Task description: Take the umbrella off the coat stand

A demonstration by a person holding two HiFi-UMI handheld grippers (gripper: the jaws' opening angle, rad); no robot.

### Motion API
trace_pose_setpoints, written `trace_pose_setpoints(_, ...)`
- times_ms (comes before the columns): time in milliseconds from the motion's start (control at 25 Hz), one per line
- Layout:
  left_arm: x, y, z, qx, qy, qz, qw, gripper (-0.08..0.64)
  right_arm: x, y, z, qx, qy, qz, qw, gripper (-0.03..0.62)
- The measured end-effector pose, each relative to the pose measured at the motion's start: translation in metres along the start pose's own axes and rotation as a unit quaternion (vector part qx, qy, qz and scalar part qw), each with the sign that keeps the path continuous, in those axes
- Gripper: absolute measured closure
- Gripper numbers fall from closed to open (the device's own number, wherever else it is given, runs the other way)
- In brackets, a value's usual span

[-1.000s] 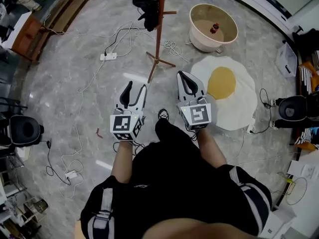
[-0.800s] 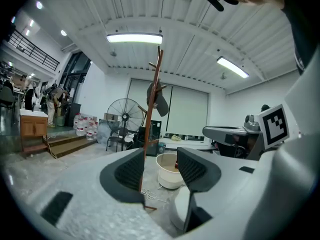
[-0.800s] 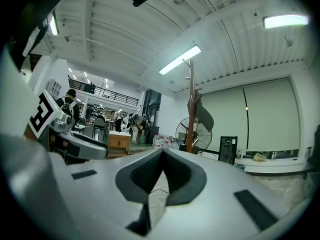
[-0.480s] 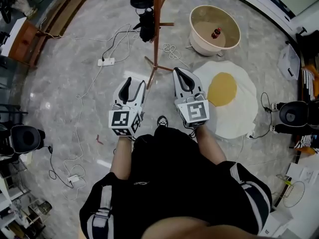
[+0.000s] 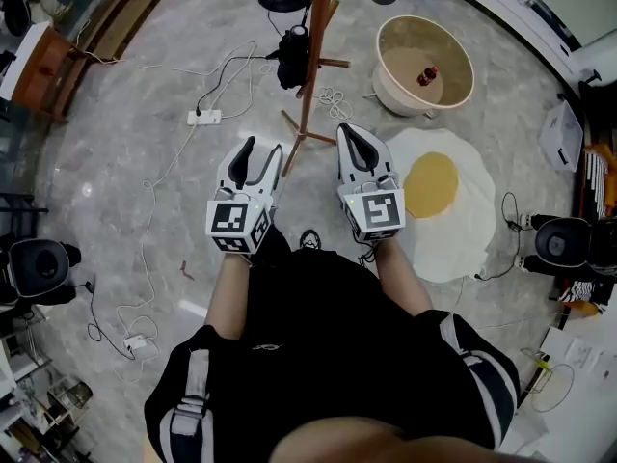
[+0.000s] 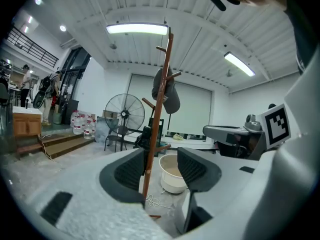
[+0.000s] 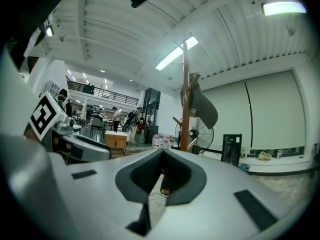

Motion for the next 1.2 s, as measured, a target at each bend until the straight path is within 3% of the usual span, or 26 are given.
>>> trace_pose_setpoints(360, -0.064, 0.033, -0.075, -0.014, -0.066, -0.012, 0.9977, 0.334, 0.014, 0.012, -0.086, -0.024, -0.041, 0.002, 0.999, 0.588)
trace_pose_setpoints(560, -0.092, 0.051, -0.113, -0.038, -0.119, -0.029, 0.9917, 0.327, 0.021, 0.017, -0.125, -0.043, -0.075, -0.018, 0.996, 0.588)
trace_pose_setpoints(800, -0.113, 0.051, -0.147, -0.075, -0.191, -0.054, 0.9771, 0.322, 0.02, 0.013, -0.152, -0.067, -0.121, -0.041, 0.99, 0.588)
trace_pose_setpoints(1200, -0.135, 0.035, -0.191, -0.119, -0.29, -0.111, 0.9429, 0.31, 0.007, -0.004, -0.179, -0.121, -0.199, -0.069, 0.97, 0.588)
Point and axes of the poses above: the fingertips, and each gripper's own axes: z backward along the fingers, x to its right, y out of its top, the point moved 3 cm from there along z, backward along the fingers, and after that the axes turned 12 degrees about -x, right-handed, at the moved point
